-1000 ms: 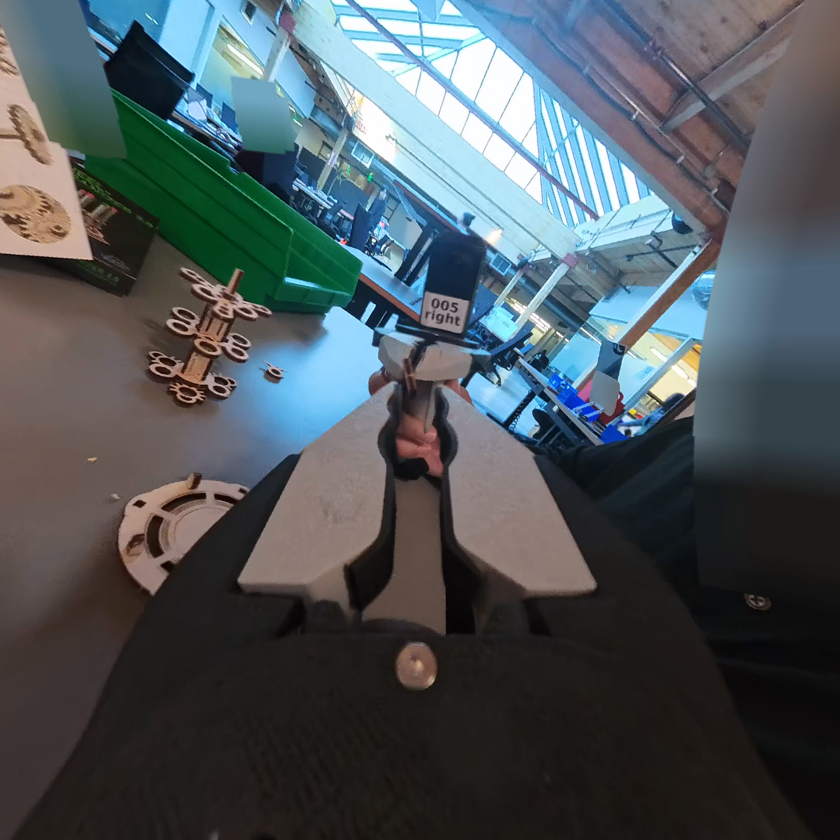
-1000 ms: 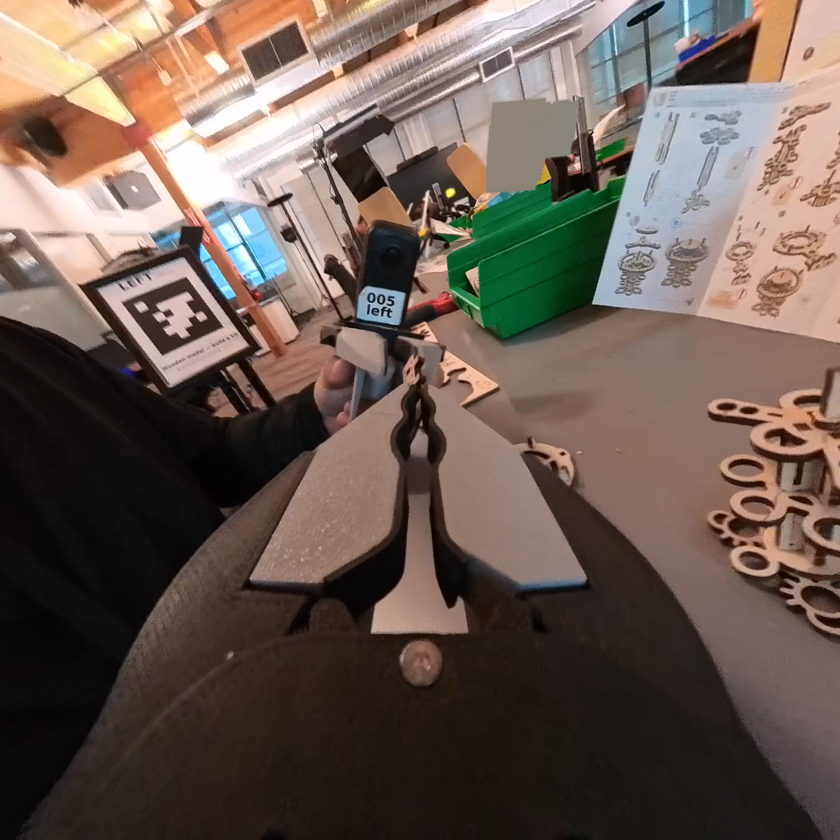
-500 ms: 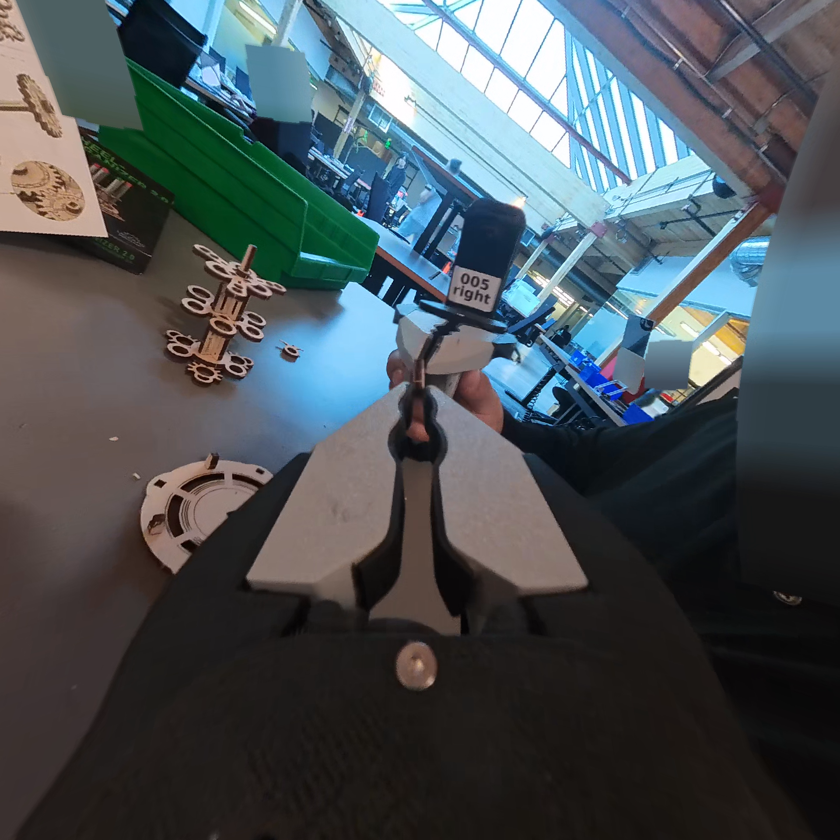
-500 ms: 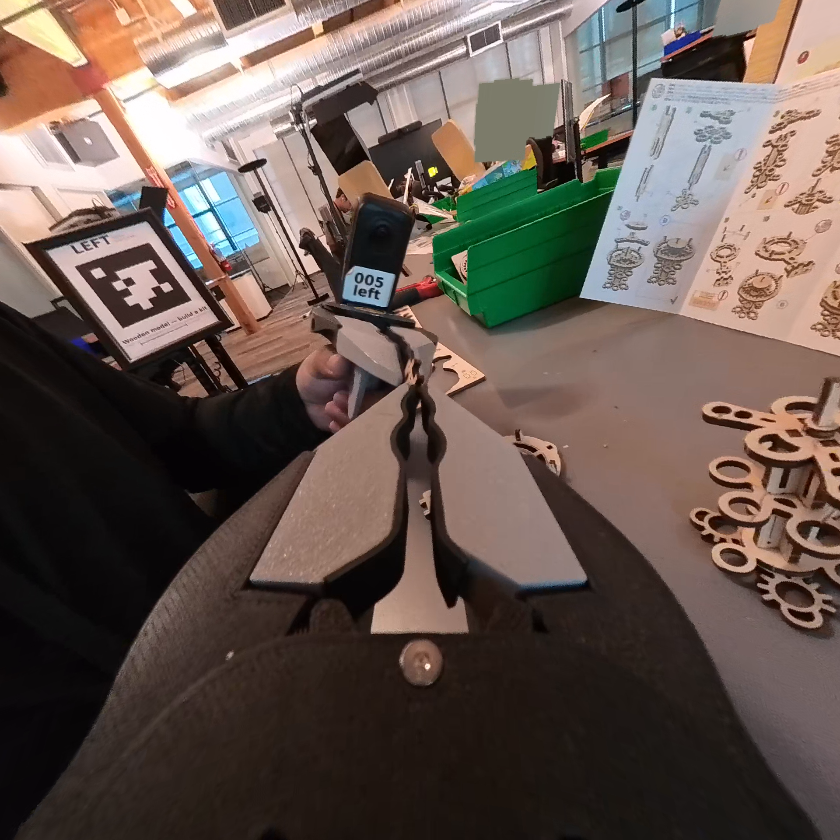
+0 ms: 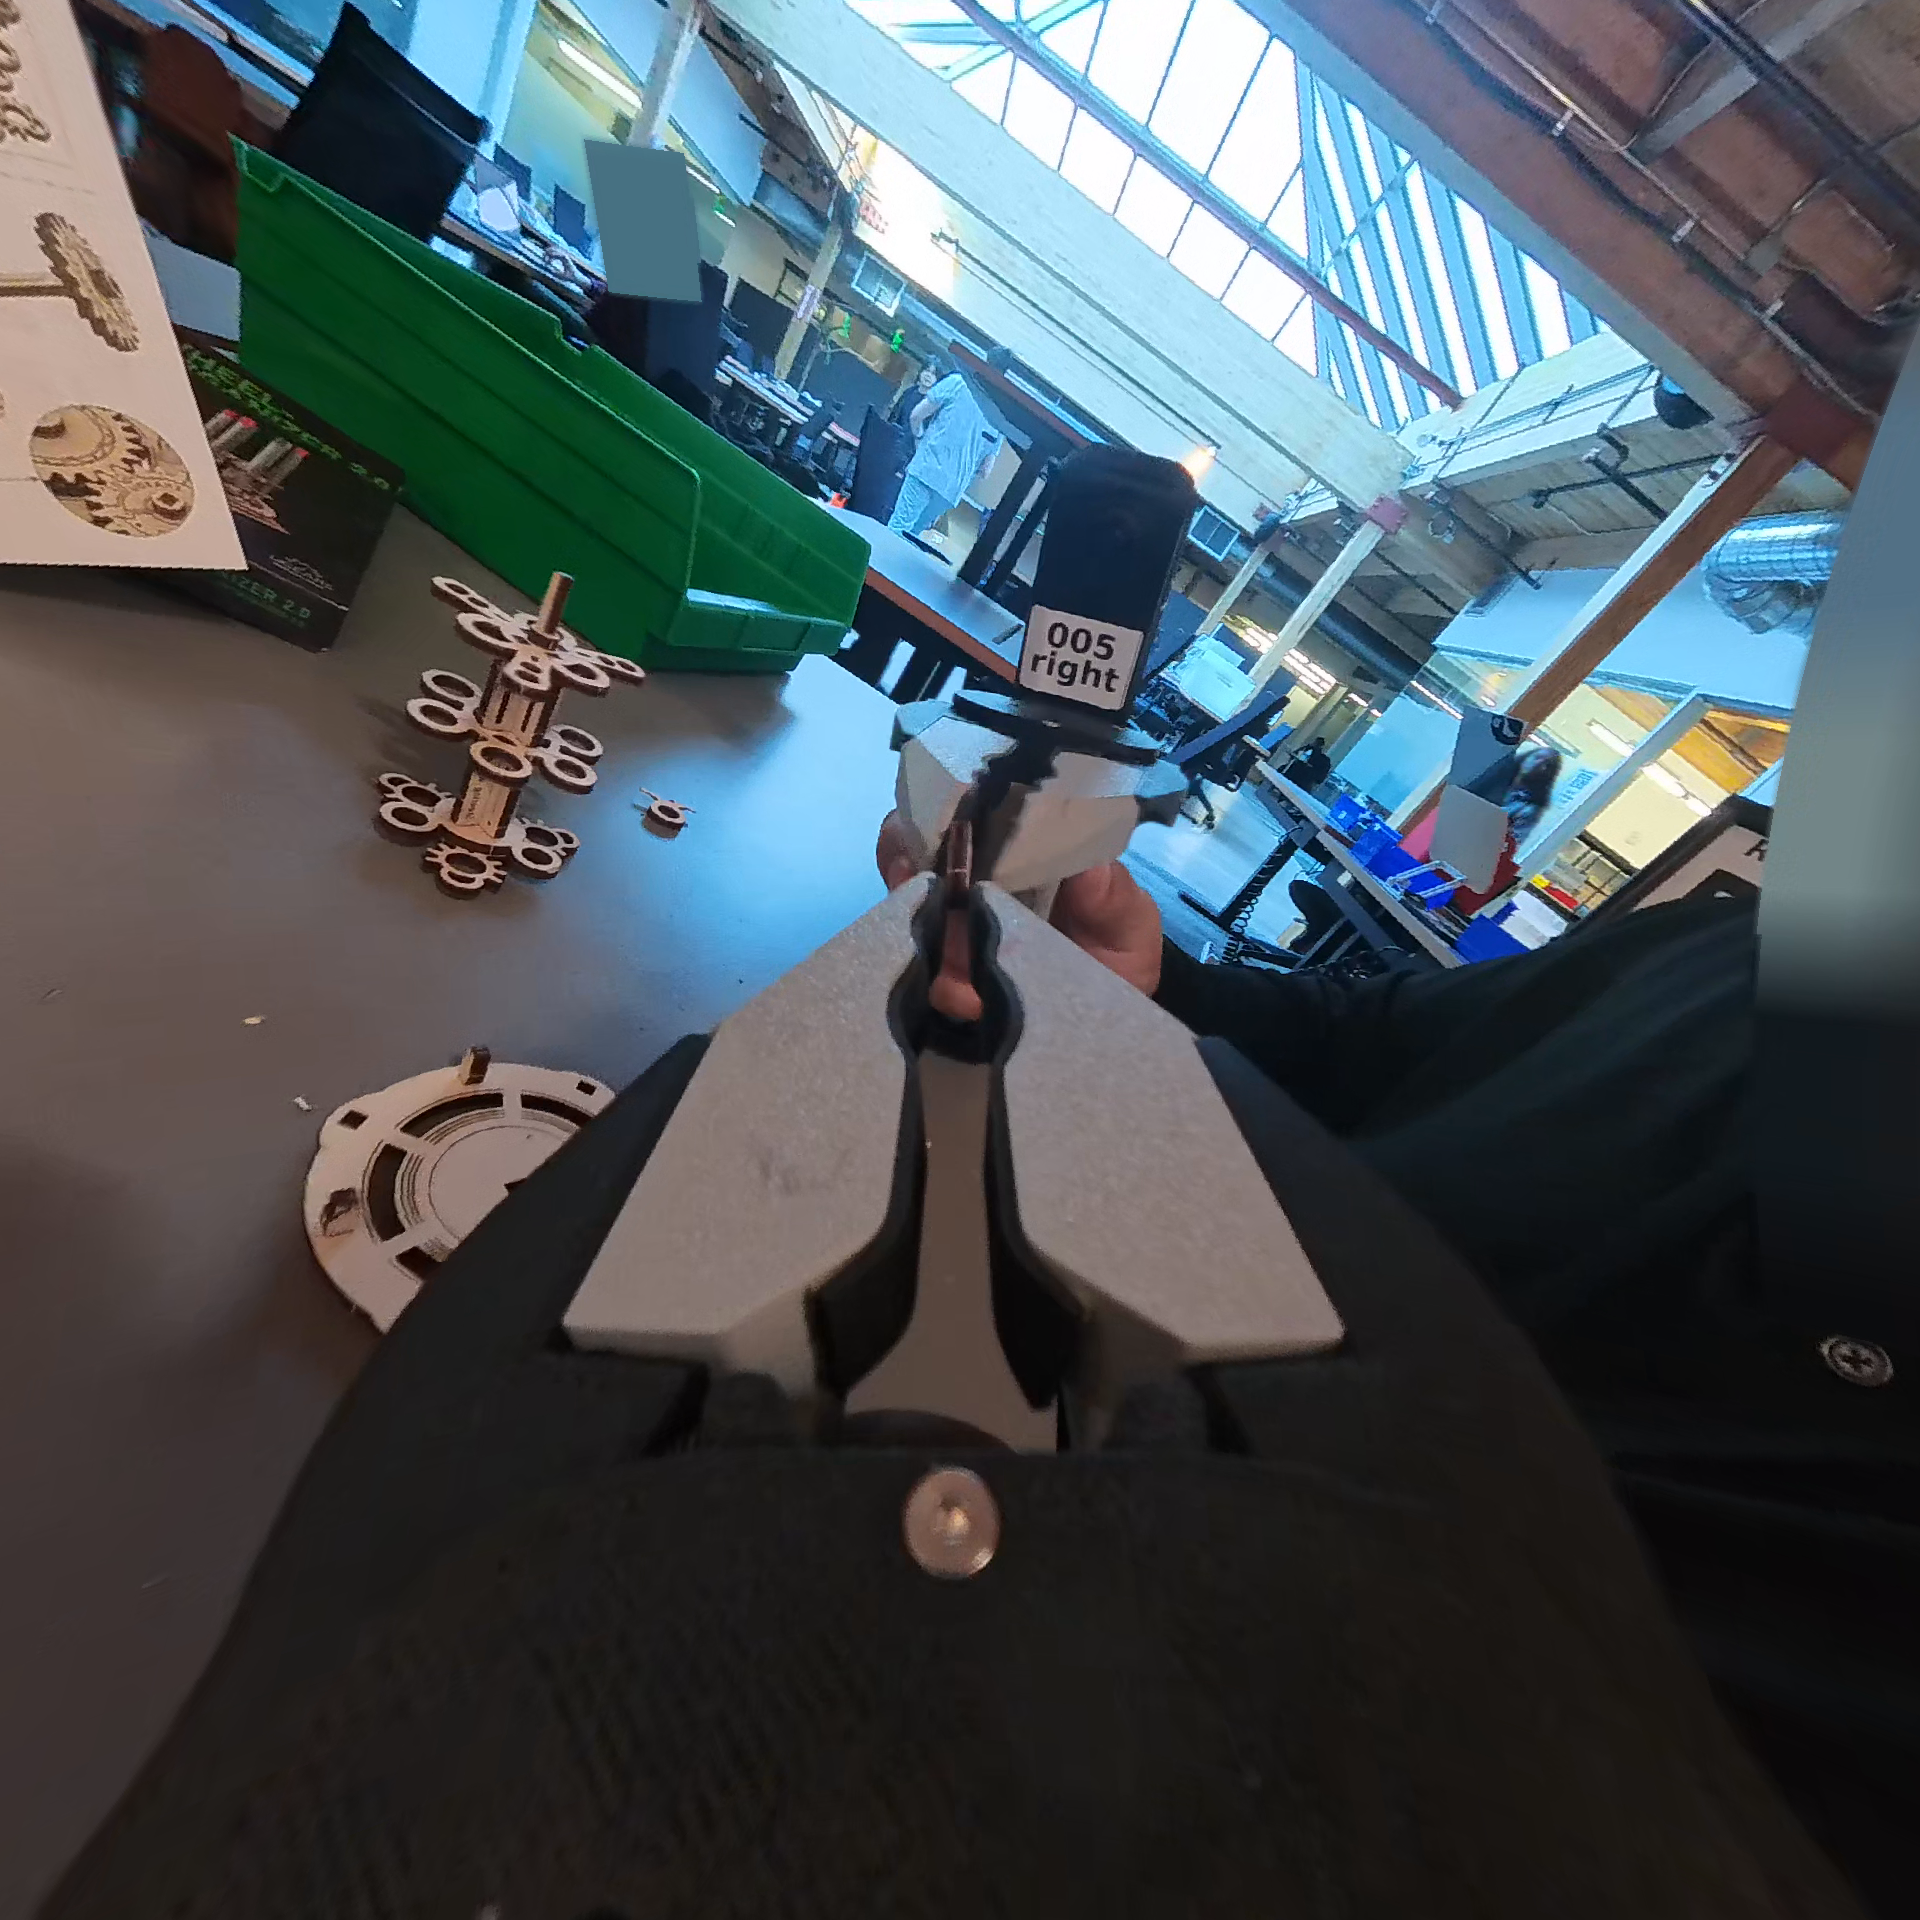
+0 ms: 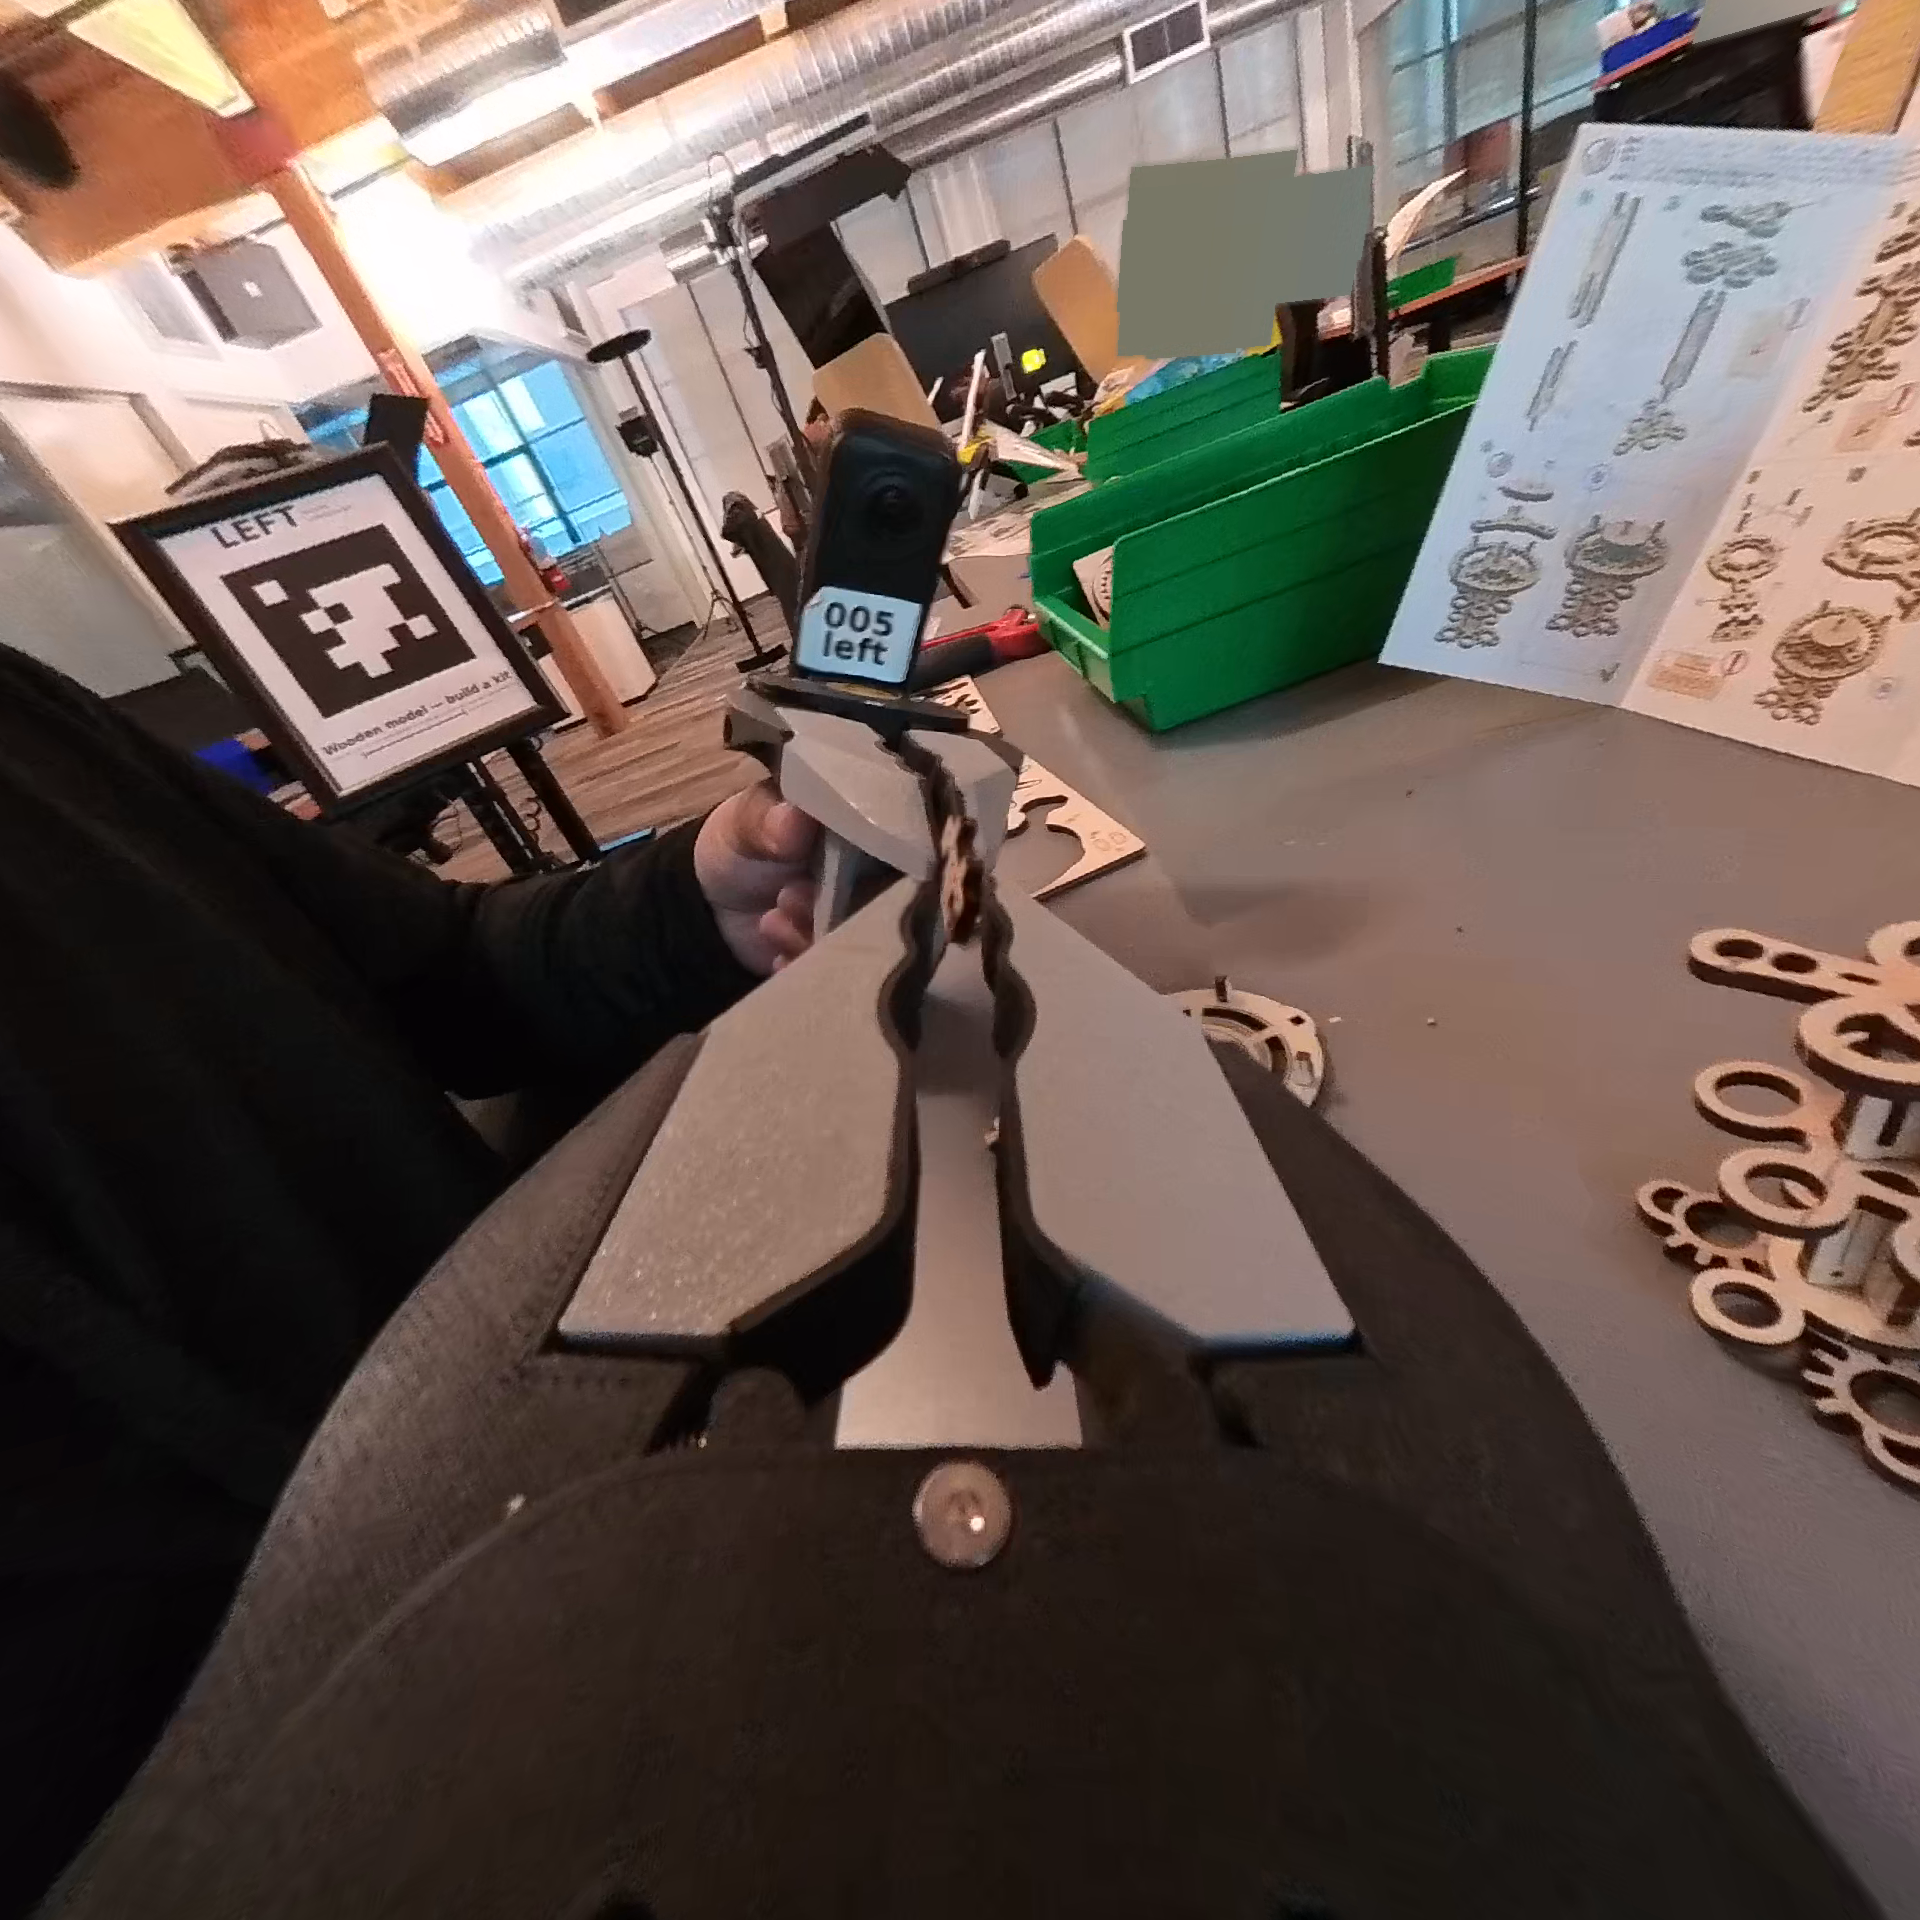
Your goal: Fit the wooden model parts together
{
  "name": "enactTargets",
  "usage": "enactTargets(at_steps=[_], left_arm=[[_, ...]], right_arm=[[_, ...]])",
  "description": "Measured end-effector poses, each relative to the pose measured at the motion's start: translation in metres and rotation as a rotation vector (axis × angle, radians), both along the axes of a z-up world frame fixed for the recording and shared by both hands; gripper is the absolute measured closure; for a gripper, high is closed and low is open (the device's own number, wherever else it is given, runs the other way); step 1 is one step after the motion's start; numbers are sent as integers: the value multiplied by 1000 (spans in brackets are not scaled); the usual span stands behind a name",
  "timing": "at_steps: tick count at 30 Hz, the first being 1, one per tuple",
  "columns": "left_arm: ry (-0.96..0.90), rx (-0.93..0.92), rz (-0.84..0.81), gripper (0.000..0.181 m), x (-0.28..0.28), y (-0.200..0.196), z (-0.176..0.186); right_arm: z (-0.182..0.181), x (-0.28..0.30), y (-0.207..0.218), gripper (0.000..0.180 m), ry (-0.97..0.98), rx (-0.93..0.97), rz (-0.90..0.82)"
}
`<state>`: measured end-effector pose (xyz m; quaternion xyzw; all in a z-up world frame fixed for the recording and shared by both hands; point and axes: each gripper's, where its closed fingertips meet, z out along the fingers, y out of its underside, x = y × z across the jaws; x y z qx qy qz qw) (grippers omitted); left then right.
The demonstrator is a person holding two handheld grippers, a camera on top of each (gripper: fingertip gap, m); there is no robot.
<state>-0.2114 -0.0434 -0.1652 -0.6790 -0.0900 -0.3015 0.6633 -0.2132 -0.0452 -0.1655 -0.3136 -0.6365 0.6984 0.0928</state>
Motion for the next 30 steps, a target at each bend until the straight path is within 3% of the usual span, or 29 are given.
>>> enactTargets(at_steps=[7,12,19,30], left_arm=[[77,-36,29,180,1,0,-4],[310,-126,129,159,-17,-9,-13],[645,-391,259,140,-55,-29,-50],[632,-441,233,138,-69,-44,-59]], right_arm=[[-1,1,1,180,12,31,-9],[-2,0,4,180,12,35,-20],[-7,-4,11,180,8,88,-62],[-12,-5,18,180,1,137,-88]])
